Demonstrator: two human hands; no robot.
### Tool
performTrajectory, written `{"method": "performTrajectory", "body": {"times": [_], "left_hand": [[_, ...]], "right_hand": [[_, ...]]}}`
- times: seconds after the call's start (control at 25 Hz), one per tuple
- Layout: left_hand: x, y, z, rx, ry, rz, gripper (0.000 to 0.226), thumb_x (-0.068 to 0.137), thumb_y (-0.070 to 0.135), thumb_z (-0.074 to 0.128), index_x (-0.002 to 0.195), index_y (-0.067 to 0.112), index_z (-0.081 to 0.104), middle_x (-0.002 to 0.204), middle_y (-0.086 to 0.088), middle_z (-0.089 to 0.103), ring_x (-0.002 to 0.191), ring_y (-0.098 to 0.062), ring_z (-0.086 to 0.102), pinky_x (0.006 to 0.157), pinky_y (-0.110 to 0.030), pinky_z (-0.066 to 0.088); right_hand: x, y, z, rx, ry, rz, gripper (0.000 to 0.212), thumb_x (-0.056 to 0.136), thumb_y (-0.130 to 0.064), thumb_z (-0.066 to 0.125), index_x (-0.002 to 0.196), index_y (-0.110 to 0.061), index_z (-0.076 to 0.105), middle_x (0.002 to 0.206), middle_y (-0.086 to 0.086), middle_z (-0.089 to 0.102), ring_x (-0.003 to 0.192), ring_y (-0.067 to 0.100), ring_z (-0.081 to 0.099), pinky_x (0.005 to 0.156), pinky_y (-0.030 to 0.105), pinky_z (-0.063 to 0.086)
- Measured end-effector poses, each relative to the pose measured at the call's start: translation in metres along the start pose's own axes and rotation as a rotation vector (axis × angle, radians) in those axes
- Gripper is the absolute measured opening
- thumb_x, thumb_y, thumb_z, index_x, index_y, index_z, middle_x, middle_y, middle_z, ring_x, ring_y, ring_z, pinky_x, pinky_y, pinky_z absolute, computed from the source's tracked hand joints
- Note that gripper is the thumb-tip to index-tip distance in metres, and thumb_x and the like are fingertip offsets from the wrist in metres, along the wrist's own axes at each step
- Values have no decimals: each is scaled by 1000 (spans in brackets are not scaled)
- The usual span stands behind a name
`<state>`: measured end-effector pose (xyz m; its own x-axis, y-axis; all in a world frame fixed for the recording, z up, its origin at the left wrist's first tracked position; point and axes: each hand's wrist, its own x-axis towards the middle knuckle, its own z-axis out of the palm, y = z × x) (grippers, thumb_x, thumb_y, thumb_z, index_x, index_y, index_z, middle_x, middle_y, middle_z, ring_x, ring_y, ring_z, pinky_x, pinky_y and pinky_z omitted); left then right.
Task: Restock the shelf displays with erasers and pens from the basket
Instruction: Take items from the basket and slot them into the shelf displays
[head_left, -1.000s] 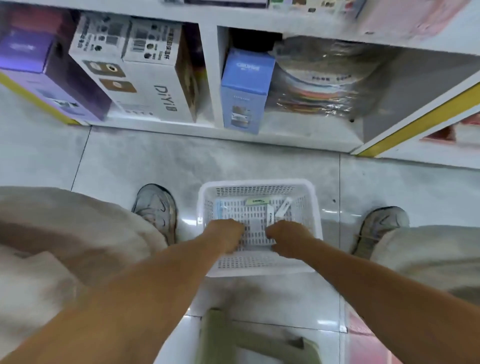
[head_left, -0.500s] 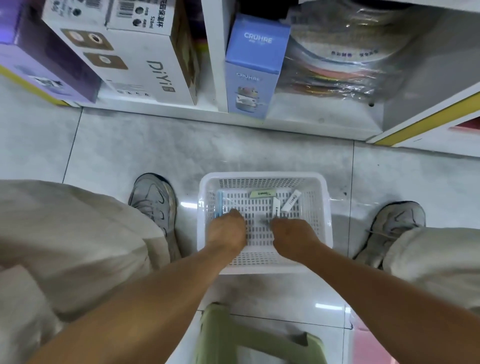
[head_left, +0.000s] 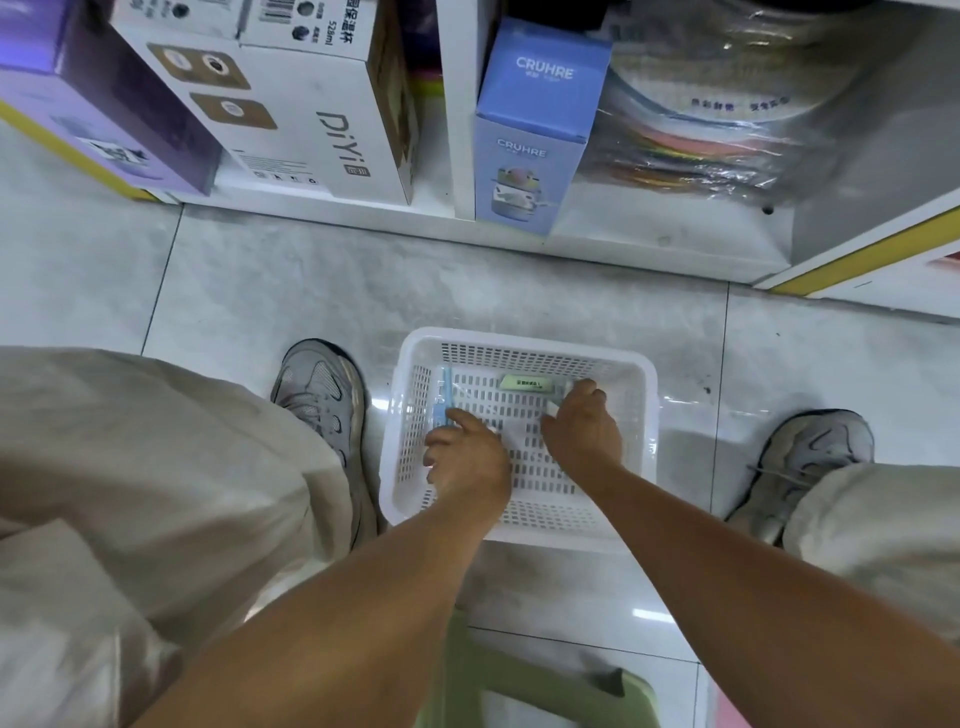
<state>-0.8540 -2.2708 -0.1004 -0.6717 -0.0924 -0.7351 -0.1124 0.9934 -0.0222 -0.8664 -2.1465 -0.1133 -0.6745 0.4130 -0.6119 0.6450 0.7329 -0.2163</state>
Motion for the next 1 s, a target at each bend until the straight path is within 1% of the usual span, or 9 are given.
{"method": "performTrajectory", "body": {"times": [0.08,0.2,0.36,0.44,0.52,0.64,0.76,0.92,1.0], "left_hand": [[6,1,4,-51,57,32,68,102,21,34,150,-7,-5,144,-31,28,125,-46,40,91,-50,50],[18,1,7,-117,114,73,69,102,26,33,152,-3,-5,148,-18,26,130,-33,35,88,-48,48],[25,11,0,-159,200,83,60,98,19,45,146,-1,16,136,-19,36,120,-32,43,80,-44,51],[25,13,-3,-177,180,103,54,95,15,50,141,4,24,131,-20,38,115,-33,45,78,-42,51],[27,9,-4,-145,156,166,56,88,5,56,136,7,28,126,-20,40,110,-34,47,77,-41,51],[32,0,-8,-67,139,322,59,82,-7,59,133,4,32,116,-21,50,99,-32,56,77,-37,52],[38,-11,-18,72,118,458,60,86,-4,56,139,5,29,112,-18,55,95,-30,60,74,-36,54],[42,-17,-31,378,220,588,51,84,1,61,131,4,41,121,-16,48,105,-29,53,73,-37,47],[45,-16,-34,513,238,712,52,80,0,63,128,2,44,127,-18,43,110,-31,48,80,-38,47]], "right_hand": [[1,-3,3,-71,-13,-49,39,94,-12,55,128,-9,37,123,11,51,99,33,64,67,36,44],[2,-1,2,-93,-37,-73,30,94,-13,54,121,-9,43,117,10,52,94,29,63,69,37,49],[6,4,-1,-121,-51,-87,24,92,-20,58,113,-10,54,108,6,57,91,27,64,72,34,50],[6,5,0,-113,-64,-86,15,92,-21,58,103,-11,62,100,5,64,86,26,67,73,34,56],[7,5,0,-79,-77,-85,11,91,-21,59,95,-13,64,89,4,66,76,23,67,68,34,59],[15,12,-7,3,-125,-87,7,87,-19,61,88,-13,64,83,4,67,69,18,64,58,27,53],[21,23,-17,84,-154,-63,14,88,-22,65,77,-19,58,76,1,63,64,16,64,51,25,50],[21,26,-19,147,-162,-39,20,86,-22,68,71,-23,54,71,-3,61,60,9,60,45,19,40],[21,27,-17,172,-178,-9,16,84,-22,69,74,-22,57,72,-3,62,61,8,60,45,19,40]]}}
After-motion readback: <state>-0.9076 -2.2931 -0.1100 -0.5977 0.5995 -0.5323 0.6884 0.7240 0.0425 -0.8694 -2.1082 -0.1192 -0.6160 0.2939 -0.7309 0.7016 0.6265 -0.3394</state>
